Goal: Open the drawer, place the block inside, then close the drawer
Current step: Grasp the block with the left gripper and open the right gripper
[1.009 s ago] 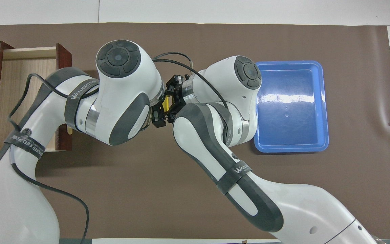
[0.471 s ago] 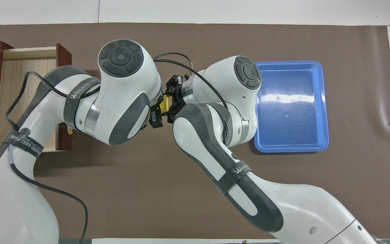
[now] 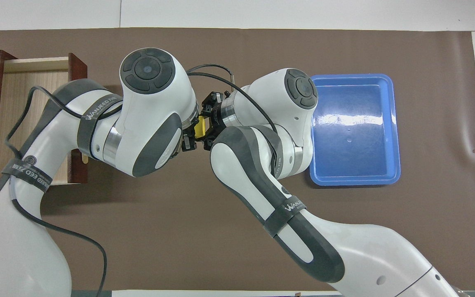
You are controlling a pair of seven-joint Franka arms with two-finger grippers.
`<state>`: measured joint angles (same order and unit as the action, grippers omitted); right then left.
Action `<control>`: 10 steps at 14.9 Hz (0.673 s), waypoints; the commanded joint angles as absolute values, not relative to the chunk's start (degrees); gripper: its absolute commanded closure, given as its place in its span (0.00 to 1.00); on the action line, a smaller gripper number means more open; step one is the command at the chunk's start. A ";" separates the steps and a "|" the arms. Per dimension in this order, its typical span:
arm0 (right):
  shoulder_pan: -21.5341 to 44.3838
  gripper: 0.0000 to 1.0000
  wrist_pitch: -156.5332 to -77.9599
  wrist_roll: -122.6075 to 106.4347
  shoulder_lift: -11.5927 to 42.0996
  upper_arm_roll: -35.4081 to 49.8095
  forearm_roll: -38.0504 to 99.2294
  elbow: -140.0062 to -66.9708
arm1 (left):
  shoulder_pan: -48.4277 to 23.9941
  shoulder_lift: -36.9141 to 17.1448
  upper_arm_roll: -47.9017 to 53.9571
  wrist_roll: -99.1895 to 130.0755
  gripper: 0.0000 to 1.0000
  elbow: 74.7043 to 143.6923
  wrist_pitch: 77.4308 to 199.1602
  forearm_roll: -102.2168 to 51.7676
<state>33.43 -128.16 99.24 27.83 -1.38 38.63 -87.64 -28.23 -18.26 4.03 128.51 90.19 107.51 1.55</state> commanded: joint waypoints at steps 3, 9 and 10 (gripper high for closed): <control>33.66 1.00 -128.85 100.20 28.56 -1.41 37.53 -86.48 | -28.48 -18.02 3.51 129.90 1.00 89.47 106.17 2.11; 32.44 0.07 -127.98 100.55 27.60 -1.58 37.71 -87.36 | -28.21 -18.02 3.43 129.81 1.00 89.21 106.17 1.85; 31.47 0.02 -127.45 100.55 26.73 -1.58 37.71 -87.71 | -28.21 -17.58 3.34 129.64 1.00 88.77 105.56 1.93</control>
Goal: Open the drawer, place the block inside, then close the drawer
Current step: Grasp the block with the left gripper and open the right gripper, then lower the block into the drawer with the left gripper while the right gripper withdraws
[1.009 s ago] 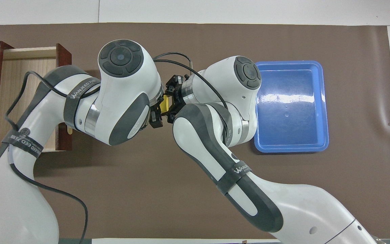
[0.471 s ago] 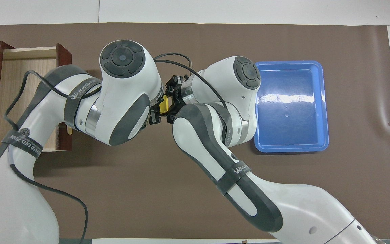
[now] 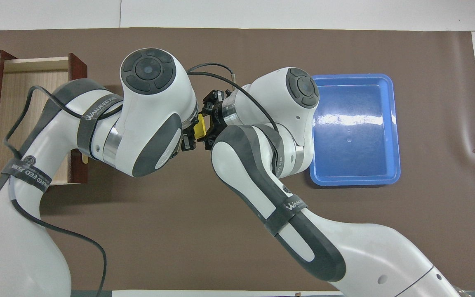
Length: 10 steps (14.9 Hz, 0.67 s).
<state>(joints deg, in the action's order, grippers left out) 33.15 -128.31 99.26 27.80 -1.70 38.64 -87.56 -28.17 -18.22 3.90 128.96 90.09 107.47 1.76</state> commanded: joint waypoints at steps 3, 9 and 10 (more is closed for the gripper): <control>28.40 0.00 -125.86 99.85 24.97 -1.58 37.71 -88.77 | -25.77 -16.53 3.34 128.33 1.00 87.28 102.40 2.37; 19.97 0.00 -119.98 87.05 17.77 -1.76 37.44 -94.47 | -16.28 -10.47 3.43 117.28 1.00 87.89 97.92 1.50; 18.30 0.00 -118.23 82.84 16.45 -1.76 36.92 -95.53 | -13.91 -9.59 3.43 114.55 1.00 88.06 96.95 1.49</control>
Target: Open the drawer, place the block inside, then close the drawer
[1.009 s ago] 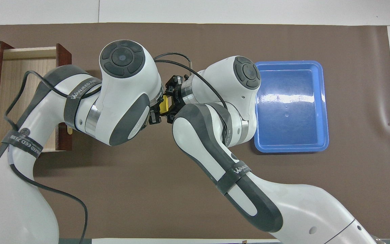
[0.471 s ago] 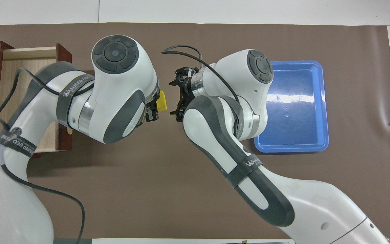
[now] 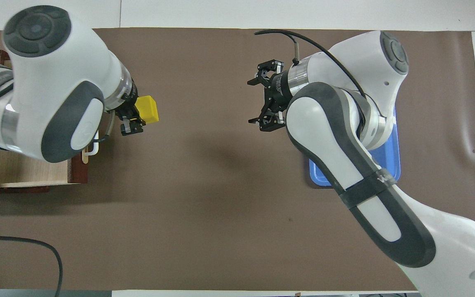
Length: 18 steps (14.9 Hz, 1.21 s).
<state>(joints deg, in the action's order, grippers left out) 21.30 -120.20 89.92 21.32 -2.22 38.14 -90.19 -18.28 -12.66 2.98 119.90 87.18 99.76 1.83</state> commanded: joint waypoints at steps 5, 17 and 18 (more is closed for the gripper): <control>12.23 0.00 -107.51 65.95 11.44 -1.76 24.72 -95.71 | -1.87 -8.44 3.34 97.95 1.00 88.33 96.06 0.97; 5.55 0.00 -88.51 20.43 -2.11 -1.76 4.76 -95.80 | 6.68 -5.80 3.08 87.54 1.00 105.19 109.15 0.97; 4.93 0.00 -88.42 16.04 -2.11 -1.76 3.88 -95.80 | 6.77 -5.71 3.08 87.71 1.00 105.81 109.86 0.97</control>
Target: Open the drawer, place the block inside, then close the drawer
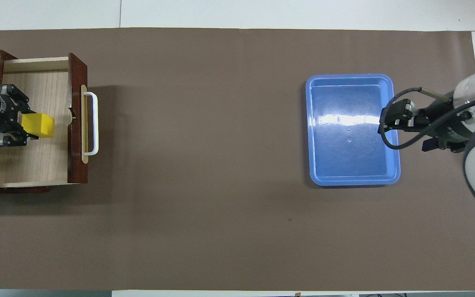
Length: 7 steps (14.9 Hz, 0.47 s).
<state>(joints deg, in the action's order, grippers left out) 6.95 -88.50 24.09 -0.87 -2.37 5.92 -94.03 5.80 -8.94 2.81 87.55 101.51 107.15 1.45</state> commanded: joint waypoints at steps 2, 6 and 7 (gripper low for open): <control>4.05 0.00 -88.59 8.73 -2.02 -1.67 1.68 -95.80 | 6.77 -5.71 3.16 89.11 1.00 106.61 110.39 0.97; 4.22 0.00 -90.00 3.60 -1.67 -1.67 -2.55 -95.45 | 6.68 -5.28 3.16 89.30 1.00 109.33 112.76 0.97; 4.13 0.00 -89.74 3.52 -1.67 -1.67 -2.55 -95.45 | 6.68 -5.19 3.08 89.38 1.00 109.68 113.11 0.97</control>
<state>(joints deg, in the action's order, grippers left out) 4.69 -88.91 5.29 -1.29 -2.25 -1.36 -94.65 6.21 -7.65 2.85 88.76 106.11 110.79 1.44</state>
